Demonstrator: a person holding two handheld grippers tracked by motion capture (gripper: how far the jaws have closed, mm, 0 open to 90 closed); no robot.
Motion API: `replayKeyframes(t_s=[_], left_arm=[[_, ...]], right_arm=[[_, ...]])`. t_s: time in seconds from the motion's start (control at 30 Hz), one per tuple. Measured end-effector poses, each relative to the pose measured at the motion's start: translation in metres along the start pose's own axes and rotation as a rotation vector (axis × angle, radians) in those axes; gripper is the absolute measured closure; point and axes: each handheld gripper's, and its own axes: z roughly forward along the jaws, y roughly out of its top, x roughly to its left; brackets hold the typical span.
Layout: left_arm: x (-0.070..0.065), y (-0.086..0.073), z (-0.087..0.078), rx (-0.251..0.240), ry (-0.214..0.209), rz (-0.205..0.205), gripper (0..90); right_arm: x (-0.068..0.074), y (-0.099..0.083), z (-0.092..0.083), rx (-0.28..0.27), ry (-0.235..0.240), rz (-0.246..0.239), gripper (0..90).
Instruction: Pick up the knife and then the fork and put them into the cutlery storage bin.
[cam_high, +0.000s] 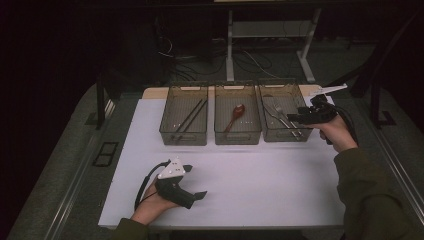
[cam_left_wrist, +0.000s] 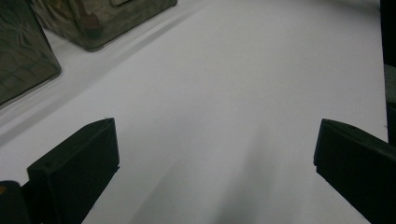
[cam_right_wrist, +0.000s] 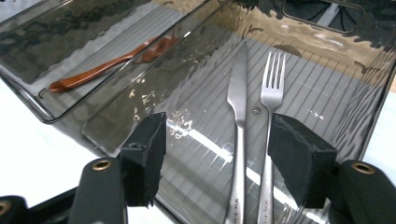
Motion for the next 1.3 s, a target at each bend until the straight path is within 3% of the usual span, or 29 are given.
replayKeyframes(t_s=[0.23, 0.67, 0.97, 1.3], left_arm=[[0.002, 0.001, -0.001, -0.003, 0.005, -0.006, 0.0], [0.006, 0.002, 0.000, -0.006, 0.010, -0.013, 0.0], [0.005, 0.001, -0.001, -0.002, 0.011, -0.011, 0.0], [0.003, 0.001, -0.002, -0.003, 0.010, -0.006, 0.0]], right_arm=[[0.015, -0.005, -0.007, -0.038, 0.007, -0.011, 30.1], [0.050, -0.023, -0.017, -0.105, 0.057, -0.089, 24.8], [0.073, -0.045, -0.024, -0.119, 0.086, -0.118, 24.3], [0.091, -0.069, -0.032, -0.117, 0.117, -0.120, 23.2]])
